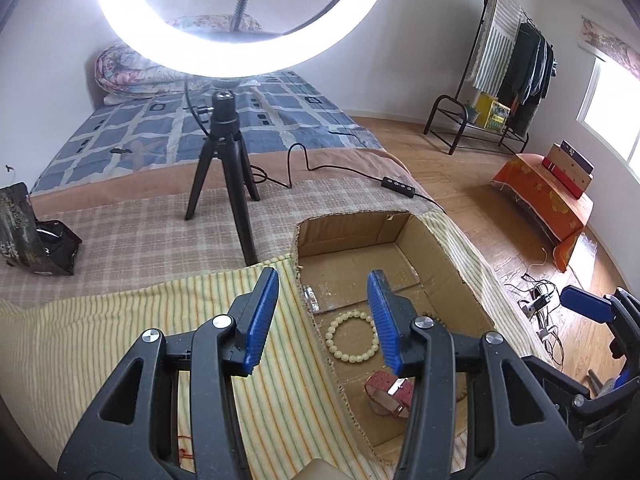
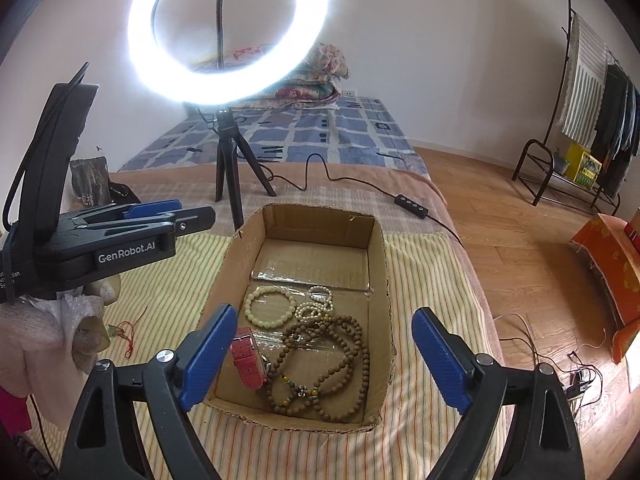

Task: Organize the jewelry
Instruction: 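Withdraw both open tools from the box toward the blue bangle and pearl earring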

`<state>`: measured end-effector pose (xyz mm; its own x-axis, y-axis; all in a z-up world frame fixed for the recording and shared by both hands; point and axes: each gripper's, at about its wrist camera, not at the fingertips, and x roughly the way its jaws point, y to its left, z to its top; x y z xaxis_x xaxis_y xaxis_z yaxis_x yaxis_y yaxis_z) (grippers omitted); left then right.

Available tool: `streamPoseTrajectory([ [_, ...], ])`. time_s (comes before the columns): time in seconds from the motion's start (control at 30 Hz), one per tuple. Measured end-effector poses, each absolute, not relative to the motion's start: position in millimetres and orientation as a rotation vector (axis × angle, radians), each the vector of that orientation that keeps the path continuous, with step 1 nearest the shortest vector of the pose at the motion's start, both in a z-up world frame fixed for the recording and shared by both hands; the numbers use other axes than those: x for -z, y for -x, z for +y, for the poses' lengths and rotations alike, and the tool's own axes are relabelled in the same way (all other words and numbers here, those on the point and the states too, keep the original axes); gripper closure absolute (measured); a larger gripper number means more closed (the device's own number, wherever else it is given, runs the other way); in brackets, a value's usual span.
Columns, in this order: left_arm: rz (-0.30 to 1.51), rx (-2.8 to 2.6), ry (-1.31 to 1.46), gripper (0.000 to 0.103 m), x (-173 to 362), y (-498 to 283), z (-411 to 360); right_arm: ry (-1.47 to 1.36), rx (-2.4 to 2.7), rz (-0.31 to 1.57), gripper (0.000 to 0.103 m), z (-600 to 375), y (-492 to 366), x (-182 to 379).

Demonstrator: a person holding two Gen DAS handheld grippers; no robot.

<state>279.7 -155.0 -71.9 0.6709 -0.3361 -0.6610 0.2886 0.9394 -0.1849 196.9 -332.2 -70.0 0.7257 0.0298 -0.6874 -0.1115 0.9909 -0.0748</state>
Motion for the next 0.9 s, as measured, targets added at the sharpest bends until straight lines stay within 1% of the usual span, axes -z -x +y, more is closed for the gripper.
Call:
streamPoseTrajectory([
  [0.13,0.747,0.337,0.065,0.056,62,-270,-139,0.135,-0.069,0.739,0.011,-323,-188,64],
  [0.47,0.744,0.270,0.040,0.056,38,-244,-75,0.081,-0.157,0.724,0.010,-295,-158,54],
  [0.57,0.742,0.253,0.051,0.056,32,-235,-49,0.092,-0.168,0.694,0.005,-284,-146,54],
  [0.63,0.741,0.242,0.063,0.056,29,-228,-30,0.115,-0.182,0.677,0.004,-275,-140,55],
  [0.9,0.752,0.202,0.064,0.056,31,-205,27,0.163,-0.237,0.674,0.004,-248,-126,58],
])
